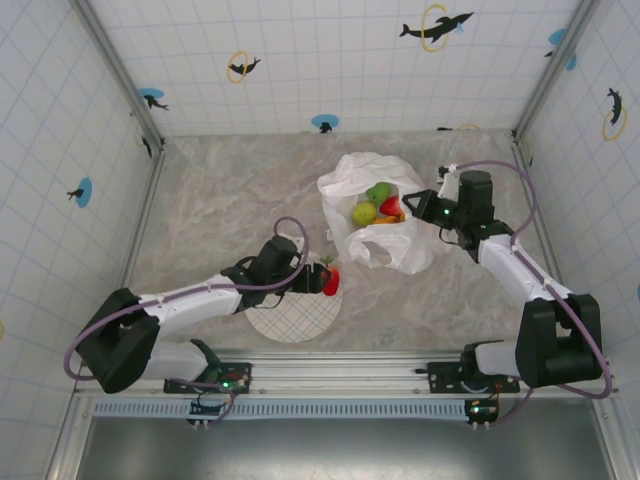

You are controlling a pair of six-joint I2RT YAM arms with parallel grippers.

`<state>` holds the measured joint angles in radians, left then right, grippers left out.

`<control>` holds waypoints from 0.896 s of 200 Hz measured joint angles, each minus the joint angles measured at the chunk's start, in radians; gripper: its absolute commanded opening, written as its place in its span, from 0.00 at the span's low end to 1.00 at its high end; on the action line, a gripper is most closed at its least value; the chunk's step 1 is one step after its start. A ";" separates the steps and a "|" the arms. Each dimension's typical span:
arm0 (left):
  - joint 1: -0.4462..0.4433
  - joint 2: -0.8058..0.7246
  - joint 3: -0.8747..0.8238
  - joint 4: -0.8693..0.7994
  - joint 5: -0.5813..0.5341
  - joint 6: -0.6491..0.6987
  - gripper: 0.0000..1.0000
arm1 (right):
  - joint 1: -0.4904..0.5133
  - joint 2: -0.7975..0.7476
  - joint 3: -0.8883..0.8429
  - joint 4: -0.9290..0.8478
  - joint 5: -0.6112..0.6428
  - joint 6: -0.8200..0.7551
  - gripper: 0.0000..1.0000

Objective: Place the fruits into the plastic bag

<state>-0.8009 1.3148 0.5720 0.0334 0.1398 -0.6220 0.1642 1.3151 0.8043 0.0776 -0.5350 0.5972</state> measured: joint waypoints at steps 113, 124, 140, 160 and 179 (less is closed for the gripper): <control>-0.055 0.166 0.086 0.037 -0.056 -0.033 0.86 | 0.000 0.000 -0.002 0.000 0.000 -0.005 0.00; -0.061 0.183 0.093 0.045 -0.059 -0.033 0.84 | 0.000 0.000 -0.002 0.000 0.000 -0.006 0.00; -0.071 0.209 0.104 0.048 -0.066 -0.033 0.83 | 0.000 0.000 -0.005 0.000 0.000 -0.006 0.00; -0.088 0.241 0.123 0.049 -0.081 -0.029 0.81 | 0.000 0.000 -0.005 -0.001 0.000 -0.007 0.00; -0.106 0.266 0.142 0.049 -0.106 -0.027 0.79 | -0.001 0.000 -0.006 0.000 -0.001 -0.007 0.00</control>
<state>-0.9073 1.5803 0.7143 0.0826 0.0341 -0.6495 0.1635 1.3151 0.7986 0.0772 -0.5362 0.5903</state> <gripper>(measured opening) 0.802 0.040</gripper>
